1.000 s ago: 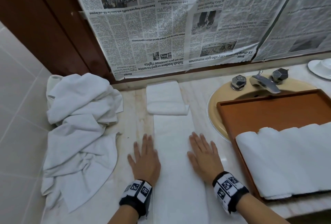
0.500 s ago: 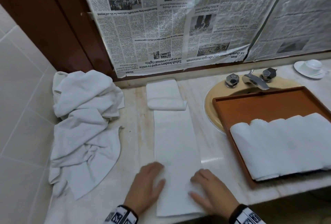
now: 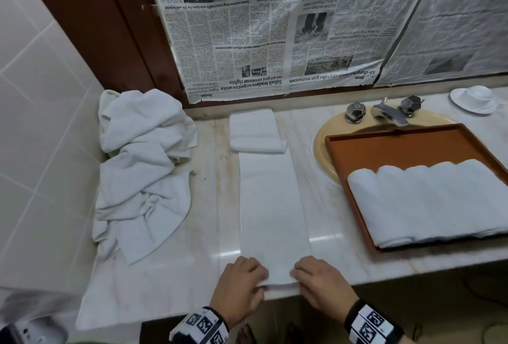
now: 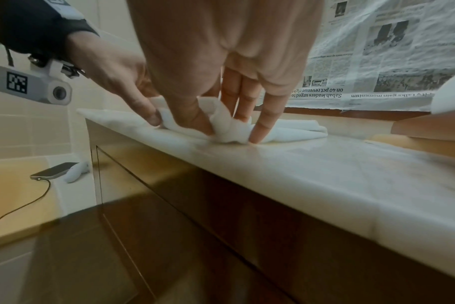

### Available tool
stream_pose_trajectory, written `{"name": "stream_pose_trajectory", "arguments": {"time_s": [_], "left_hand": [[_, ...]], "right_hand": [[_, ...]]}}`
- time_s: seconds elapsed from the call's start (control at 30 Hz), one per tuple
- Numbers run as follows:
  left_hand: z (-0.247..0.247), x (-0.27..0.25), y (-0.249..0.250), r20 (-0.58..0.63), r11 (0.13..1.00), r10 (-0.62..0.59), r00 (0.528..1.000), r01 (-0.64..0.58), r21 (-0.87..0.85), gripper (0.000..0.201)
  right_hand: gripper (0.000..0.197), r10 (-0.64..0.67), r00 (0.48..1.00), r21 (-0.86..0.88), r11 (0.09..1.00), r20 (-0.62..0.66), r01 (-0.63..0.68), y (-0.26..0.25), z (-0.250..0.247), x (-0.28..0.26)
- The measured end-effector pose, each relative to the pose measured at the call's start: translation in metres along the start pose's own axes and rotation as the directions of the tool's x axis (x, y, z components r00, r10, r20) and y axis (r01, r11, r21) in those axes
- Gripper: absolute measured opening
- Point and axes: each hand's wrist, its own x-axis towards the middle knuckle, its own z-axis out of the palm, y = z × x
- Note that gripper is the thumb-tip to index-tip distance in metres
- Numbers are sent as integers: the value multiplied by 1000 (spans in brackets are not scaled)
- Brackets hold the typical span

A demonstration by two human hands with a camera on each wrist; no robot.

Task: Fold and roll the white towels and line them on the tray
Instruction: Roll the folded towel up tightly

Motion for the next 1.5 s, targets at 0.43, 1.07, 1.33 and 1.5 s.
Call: {"name": "stream_pose_trajectory", "arguments": {"time_s": [0.43, 1.07, 1.33, 1.5], "left_hand": [[-5, 23, 9, -185, 800, -495, 849, 363, -477, 11], [6, 10, 15, -202, 971, -228, 953, 236, 18, 27], [-7, 25, 13, -148, 810, -511, 847, 417, -412, 18], [11, 22, 25, -304, 912, -395, 867, 330, -243, 16]], "right_hand": [[23, 429, 903, 586, 734, -10, -342, 22, -15, 9], [28, 297, 949, 228, 921, 109, -315, 18, -34, 25], [9, 366, 931, 437, 838, -6, -327, 36, -24, 22], [31, 201, 978, 169, 968, -62, -188, 28, -12, 15]]}}
